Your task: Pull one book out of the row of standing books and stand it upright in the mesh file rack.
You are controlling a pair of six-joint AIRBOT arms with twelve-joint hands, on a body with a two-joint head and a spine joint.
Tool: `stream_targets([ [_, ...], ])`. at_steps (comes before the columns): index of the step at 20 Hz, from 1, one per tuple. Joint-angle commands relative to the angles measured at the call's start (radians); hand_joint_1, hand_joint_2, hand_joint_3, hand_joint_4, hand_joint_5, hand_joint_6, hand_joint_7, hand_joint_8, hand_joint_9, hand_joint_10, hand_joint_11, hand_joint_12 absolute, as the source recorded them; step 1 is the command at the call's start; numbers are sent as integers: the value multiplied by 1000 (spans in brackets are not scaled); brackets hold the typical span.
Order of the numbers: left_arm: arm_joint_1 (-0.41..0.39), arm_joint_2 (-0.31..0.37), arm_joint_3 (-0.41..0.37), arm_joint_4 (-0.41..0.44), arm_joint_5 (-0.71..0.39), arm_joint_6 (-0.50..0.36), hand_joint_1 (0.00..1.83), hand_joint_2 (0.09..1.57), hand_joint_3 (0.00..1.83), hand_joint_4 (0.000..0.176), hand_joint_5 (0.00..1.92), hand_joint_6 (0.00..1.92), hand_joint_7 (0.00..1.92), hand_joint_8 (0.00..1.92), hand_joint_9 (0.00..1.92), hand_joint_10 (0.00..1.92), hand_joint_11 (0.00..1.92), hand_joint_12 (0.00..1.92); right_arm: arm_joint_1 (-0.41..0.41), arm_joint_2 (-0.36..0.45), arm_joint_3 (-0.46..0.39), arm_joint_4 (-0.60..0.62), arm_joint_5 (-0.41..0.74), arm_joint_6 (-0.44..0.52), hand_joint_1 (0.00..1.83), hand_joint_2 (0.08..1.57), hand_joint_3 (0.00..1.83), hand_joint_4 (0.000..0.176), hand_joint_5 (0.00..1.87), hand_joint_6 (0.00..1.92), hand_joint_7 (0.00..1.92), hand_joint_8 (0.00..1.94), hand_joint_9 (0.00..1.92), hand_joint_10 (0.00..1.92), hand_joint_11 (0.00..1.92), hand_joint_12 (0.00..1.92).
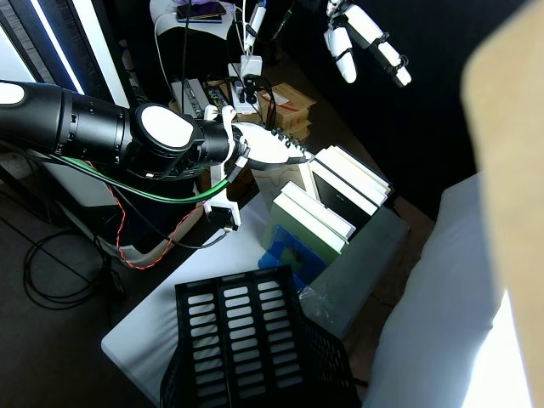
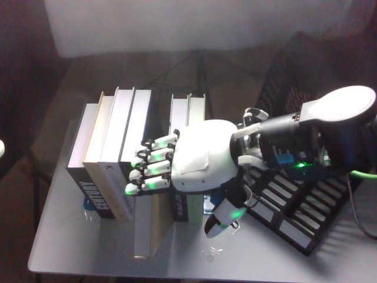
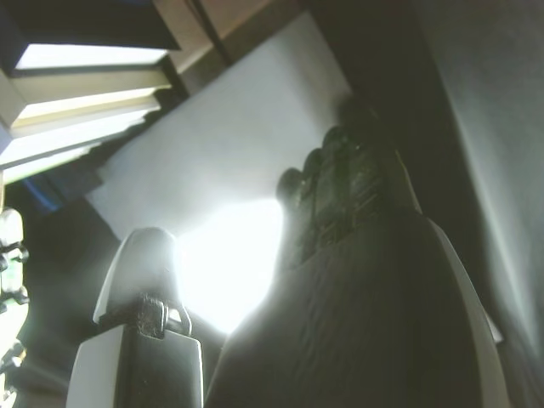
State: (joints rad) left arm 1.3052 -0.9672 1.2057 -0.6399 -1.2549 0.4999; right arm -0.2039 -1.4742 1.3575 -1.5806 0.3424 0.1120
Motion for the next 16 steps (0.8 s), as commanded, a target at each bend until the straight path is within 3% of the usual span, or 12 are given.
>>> stream_targets([
  [1,6,11,-1,-22,-131,-5,345,1337,0,36,55,4,0,0,0,0,0,776,14,8,-13,15,29,5,773,929,0,0,0,0,0,0,0,0,0,0],
  [2,13,14,-6,-29,-139,-5,346,1335,0,42,49,1,0,0,0,0,0,558,17,10,-20,15,29,4,793,902,0,0,0,0,0,0,0,0,3,1],
  [5,30,23,-18,-46,-163,-9,349,1350,1,20,57,0,0,0,0,0,0,193,30,19,-41,15,36,1,758,920,0,0,0,0,0,0,0,0,0,0],
  [9,39,25,-24,-56,-169,-8,394,1356,0,24,63,1,0,0,0,0,0,88,42,36,-73,45,42,-40,751,968,2,0,0,0,0,0,0,0,0,0],
  [10,40,26,-25,-56,-169,-8,381,1359,0,13,71,2,0,0,0,0,0,204,43,40,-79,58,42,-54,741,940,0,0,0,0,0,0,0,0,0,0],
  [12,41,25,-26,-62,-170,-8,390,1352,0,12,76,5,7,1,0,0,0,421,44,37,-78,63,44,-54,787,950,0,0,0,0,0,0,0,0,0,0],
  [13,42,24,-26,-65,-173,-9,374,1323,0,24,69,1,1,0,0,0,0,488,41,28,-74,63,43,-57,754,957,0,0,0,0,0,0,0,0,0,0],
  [16,43,22,-20,-67,-172,-12,355,1347,1,25,58,0,0,0,0,0,0,244,24,-7,-44,57,42,-57,794,880,0,0,0,0,0,0,0,0,0,0],
])
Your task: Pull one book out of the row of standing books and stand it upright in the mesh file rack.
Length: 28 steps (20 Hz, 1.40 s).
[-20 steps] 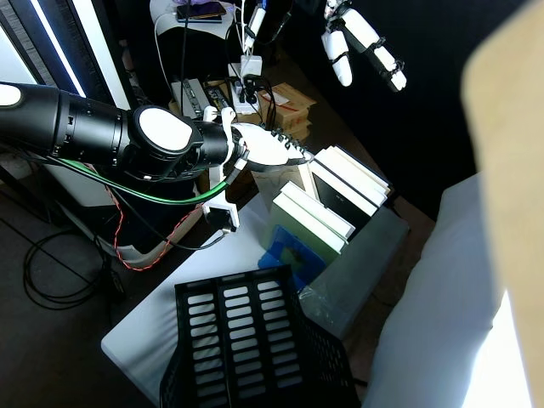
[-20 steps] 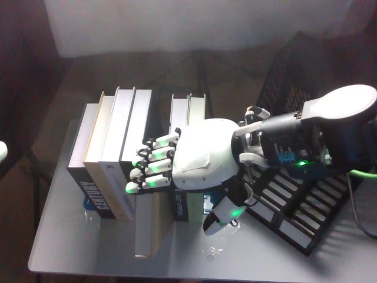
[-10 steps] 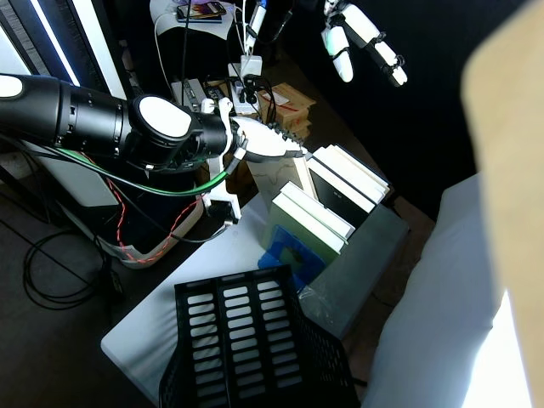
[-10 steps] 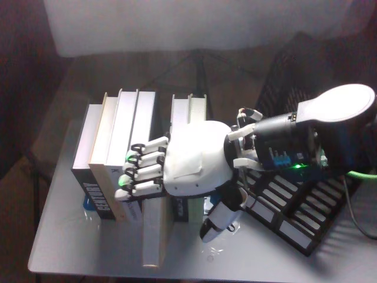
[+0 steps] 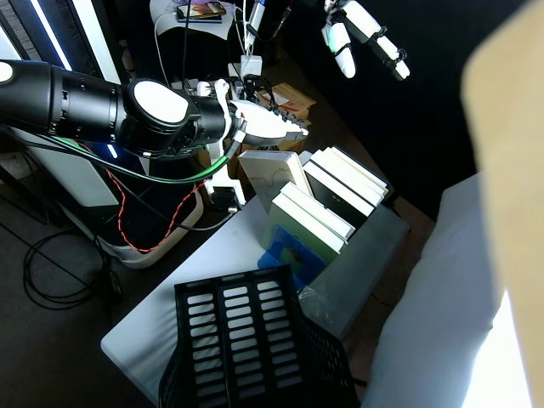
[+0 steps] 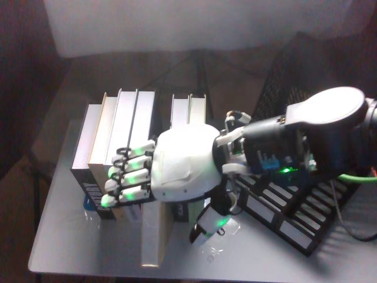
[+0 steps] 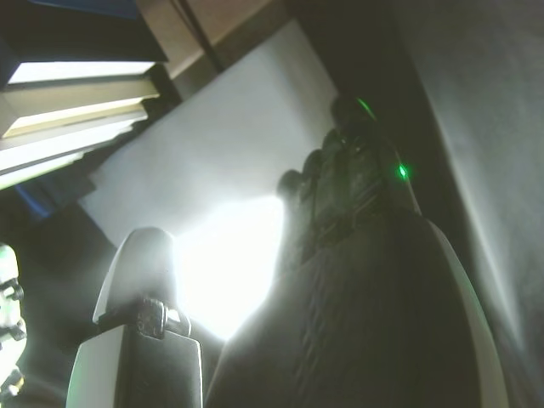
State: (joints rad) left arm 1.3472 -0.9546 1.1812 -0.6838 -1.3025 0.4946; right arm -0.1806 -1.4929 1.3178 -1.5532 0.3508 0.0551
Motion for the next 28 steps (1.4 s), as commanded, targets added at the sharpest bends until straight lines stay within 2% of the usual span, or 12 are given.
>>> stream_targets([
  [1,1,10,7,-22,-123,-8,354,1349,1,25,58,0,0,0,0,0,0,226,-3,1,5,27,31,0,800,876,0,0,0,0,0,0,0,0,0,0],
  [5,2,9,8,-21,-123,-9,299,1362,0,16,36,9,0,0,0,0,0,497,-25,-31,36,14,24,0,774,798,0,0,0,0,0,0,2,0,0,0],
  [9,5,9,10,-21,-125,-11,293,1362,0,1,46,10,0,0,0,0,0,520,-40,-54,59,-16,7,0,774,780,0,0,36,11,15,5,26,9,4,1],
  [11,6,9,11,-19,-125,-13,345,1378,0,0,81,4,0,0,1,0,0,356,-45,-65,73,-23,8,0,789,788,0,0,37,8,13,3,11,4,8,3],
  [12,7,9,11,-18,-126,-14,367,1382,0,0,83,0,7,1,0,0,0,28,-46,-72,79,-30,9,0,774,763,0,0,1,0,3,1,19,8,43,22],
  [16,10,9,13,-26,-130,-17,439,1371,0,0,96,4,14,3,0,0,7,3,-52,-90,92,-41,9,0,808,836,0,0,0,0,0,0,7,2,8,24],
  [18,18,10,14,-35,-137,-20,460,1364,0,0,94,1,8,0,0,0,2,2,-65,-107,110,-42,8,0,781,885,7,0,10,2,27,2,61,10,0,343],
  [21,30,13,13,-48,-153,-29,419,1362,0,15,63,0,0,0,0,0,13,12,-82,-126,127,-64,-11,0,684,901,11,0,11,2,35,1,55,8,0,165],
  [23,30,15,13,-48,-156,-31,410,1369,1,15,64,2,0,0,0,0,25,23,-89,-133,138,-88,-30,0,849,840,0,0,58,14,113,5,138,27,0,552],
  [24,30,15,14,-48,-158,-31,416,1375,0,13,64,8,0,0,0,0,4,199,-90,-139,148,-93,-33,0,874,809,0,0,37,3,89,3,118,14,0,526],
  [25,30,16,14,-48,-160,-32,409,1372,0,15,64,5,0,0,0,0,0,338,-92,-142,156,-105,-38,6,868,810,0,0,7,0,17,0,23,2,0,104],
  [28,30,18,18,-43,-161,-36,397,1369,0,23,62,1,0,0,0,0,0,443,-96,-145,165,-142,-55,11,914,815,0,1,0,0,0,0,0,0,0,0],
])
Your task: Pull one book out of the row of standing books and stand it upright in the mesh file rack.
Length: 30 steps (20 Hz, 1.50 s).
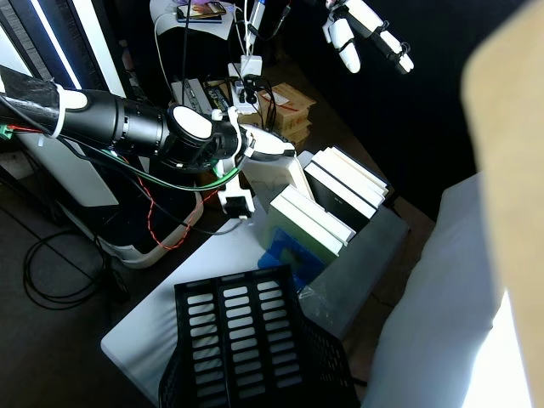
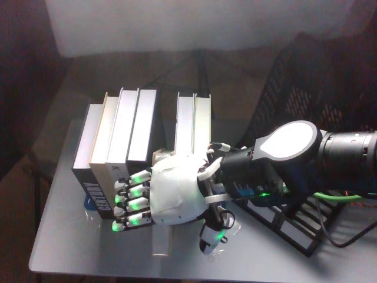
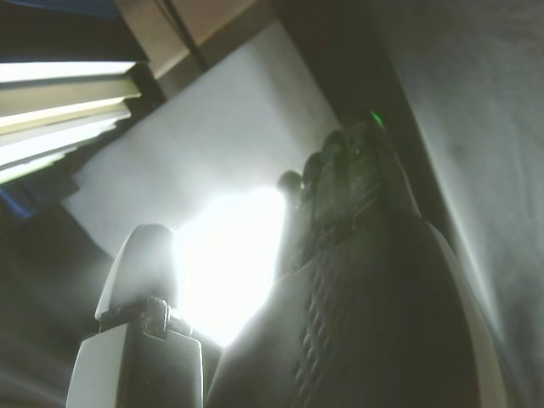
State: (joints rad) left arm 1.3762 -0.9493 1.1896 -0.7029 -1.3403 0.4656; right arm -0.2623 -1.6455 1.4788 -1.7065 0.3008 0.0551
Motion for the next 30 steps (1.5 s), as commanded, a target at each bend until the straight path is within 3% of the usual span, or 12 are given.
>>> stream_targets([
  [1,1,13,11,-23,-124,-7,373,1372,2,28,62,0,0,0,0,0,0,460,-15,6,8,5,-11,11,888,804,0,13,0,0,0,0,0,0,0,0],
  [3,1,13,15,-21,-127,-10,343,1374,0,44,54,1,0,0,0,0,0,324,-18,4,20,2,-18,13,943,830,0,11,0,0,0,0,0,0,0,0],
  [4,0,15,15,-20,-130,-11,387,1390,1,28,62,2,0,0,0,0,0,254,-21,4,24,-5,-23,16,991,839,1,0,0,0,0,0,0,0,0,0],
  [6,0,19,15,-19,-137,-11,425,1401,1,26,71,2,0,0,0,0,0,16,-36,-4,32,-16,-39,19,956,833,0,0,0,0,0,0,0,0,0,0],
  [9,0,22,16,-19,-144,-12,396,1410,4,10,88,7,11,3,0,0,35,22,-51,-15,37,-49,-45,31,1016,798,0,0,0,0,0,0,0,0,0,0],
  [12,0,26,17,-17,-154,-14,418,1419,0,10,90,1,8,2,0,0,0,332,-58,-25,52,-82,-50,62,1017,797,0,0,0,0,0,0,0,0,0,0],
  [18,-5,32,20,-9,-164,-16,370,1416,0,34,79,2,0,0,0,0,0,246,-74,-43,70,-340,-78,230,1017,797,0,0,0,0,0,0,0,0,0,0],
  [20,-5,32,19,-9,-166,-17,400,1386,0,38,78,25,5,1,47,27,0,1283,-78,-48,83,-388,-79,280,1017,797,0,0,0,0,0,0,0,0,0,0],
  [21,-5,32,19,-9,-169,-18,421,1374,0,41,85,23,14,3,57,45,0,1544,-79,-48,87,-396,-82,288,1017,797,0,0,0,0,0,0,0,0,0,0],
  [24,-4,33,18,-10,-173,-18,417,1370,0,43,94,15,24,0,13,65,0,1563,-79,-48,89,-402,-82,296,1017,797,0,0,0,0,0,0,0,0,0,0],
  [26,-5,33,20,-11,-175,-18,437,1375,0,22,101,15,19,1,3,70,0,1521,-79,-48,88,-400,-82,296,1017,797,0,0,0,0,0,0,0,0,0,0],
  [30,-11,33,24,-5,-175,-20,434,1372,0,25,104,14,22,1,0,71,0,1573,-79,-48,88,-392,-81,296,1017,797,0,0,0,0,0,0,0,0,0,0],
])
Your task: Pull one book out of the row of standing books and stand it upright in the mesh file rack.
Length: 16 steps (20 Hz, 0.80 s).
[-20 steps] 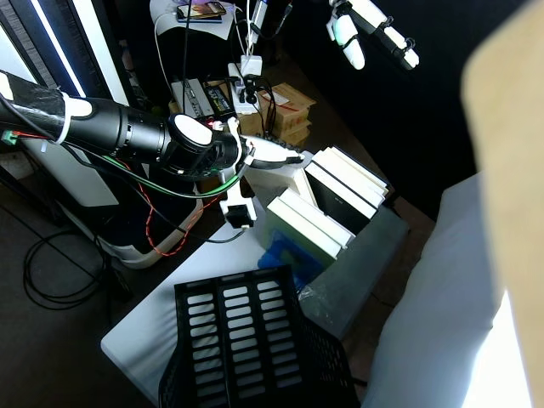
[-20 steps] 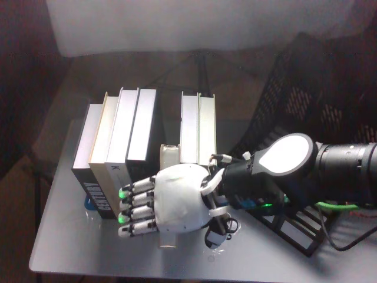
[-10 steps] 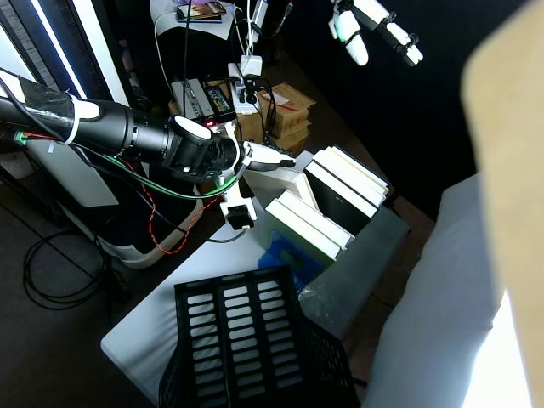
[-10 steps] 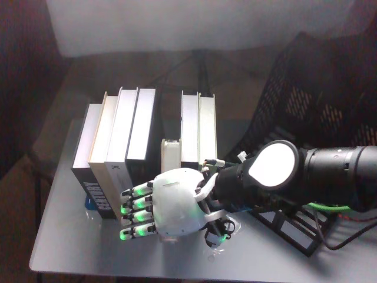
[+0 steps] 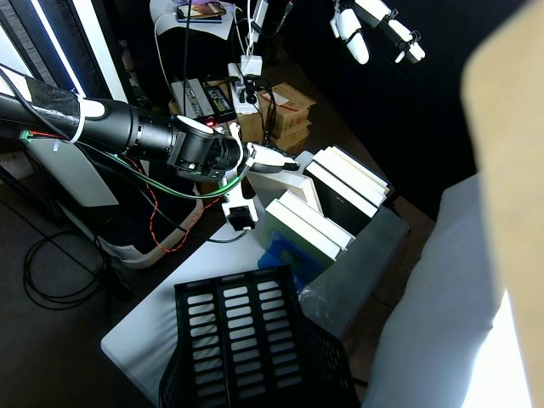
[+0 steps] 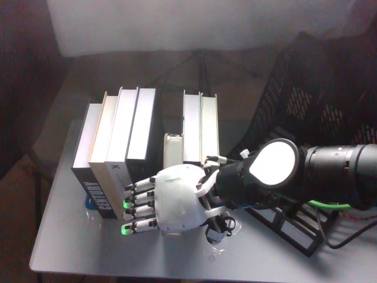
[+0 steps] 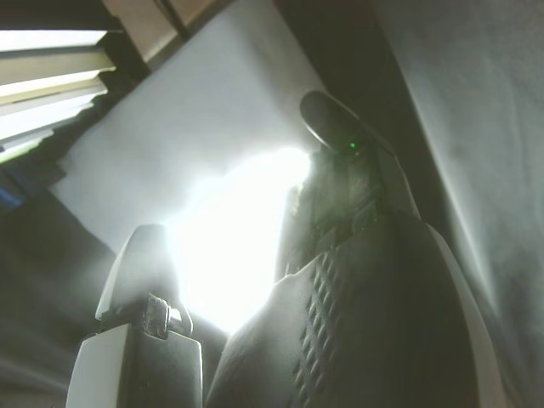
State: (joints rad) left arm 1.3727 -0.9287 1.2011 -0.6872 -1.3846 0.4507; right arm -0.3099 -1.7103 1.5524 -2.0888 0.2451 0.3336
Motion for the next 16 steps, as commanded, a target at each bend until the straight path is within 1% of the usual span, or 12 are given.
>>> stream_targets([
  [1,-9,13,14,-19,-129,-6,434,1372,0,25,104,14,22,1,0,71,0,1573,-31,17,12,-9,-25,17,1017,797,0,0,0,0,0,0,0,0,0,0],
  [2,-13,16,17,-13,-124,-6,419,1379,0,28,99,10,33,2,1,29,0,1784,-31,17,11,-9,-26,17,1017,797,0,0,0,0,0,0,0,0,0,0],
  [3,-15,17,18,-10,-121,-5,427,1378,0,38,95,8,23,0,0,3,0,1881,-31,19,11,-7,-26,17,1017,797,0,0,0,0,0,0,0,0,0,0],
  [4,-19,21,20,-9,-120,-4,442,1383,2,30,97,9,21,1,0,0,0,1877,-30,22,13,-5,-26,17,1017,797,0,0,0,0,0,0,0,0,0,0],
  [5,-21,22,22,-9,-117,-4,445,1385,2,43,94,8,12,0,0,0,0,1877,-30,24,16,-2,-26,17,1017,797,0,0,0,0,0,0,0,0,0,0],
  [6,-28,24,27,-3,-108,-5,452,1385,1,45,100,10,10,0,0,0,0,1912,-30,29,17,4,-26,17,1017,797,0,0,0,0,0,0,0,0,0,0],
  [7,-34,25,30,2,-104,-5,454,1391,4,30,100,11,1,0,0,0,0,1917,-30,31,17,6,-26,17,1017,797,0,0,0,0,0,0,0,0,0,0],
  [9,-50,28,38,15,-92,-2,449,1384,0,40,96,10,0,0,0,0,0,1921,-31,33,21,9,-25,17,1017,797,0,0,0,0,0,0,0,0,0,0],
  [10,-57,29,43,21,-87,-2,433,1393,4,43,84,5,0,0,0,0,0,1921,-32,36,23,12,-25,17,1017,797,0,0,0,0,0,0,0,0,0,0],
  [12,-78,29,52,39,-72,4,424,1399,1,32,83,5,9,1,0,0,0,1766,-32,36,22,16,-25,17,1017,797,0,0,0,0,0,0,0,0,0,0],
  [14,-96,29,60,54,-61,7,421,1399,0,22,93,10,20,6,0,0,0,1745,-32,36,19,21,-25,17,1017,797,0,0,0,0,0,0,0,0,0,0],
  [16,-108,30,63,62,-57,7,394,1403,0,31,92,8,29,3,21,18,0,1580,-32,36,8,20,-28,17,1017,797,0,0,0,0,0,0,0,0,0,0],
])
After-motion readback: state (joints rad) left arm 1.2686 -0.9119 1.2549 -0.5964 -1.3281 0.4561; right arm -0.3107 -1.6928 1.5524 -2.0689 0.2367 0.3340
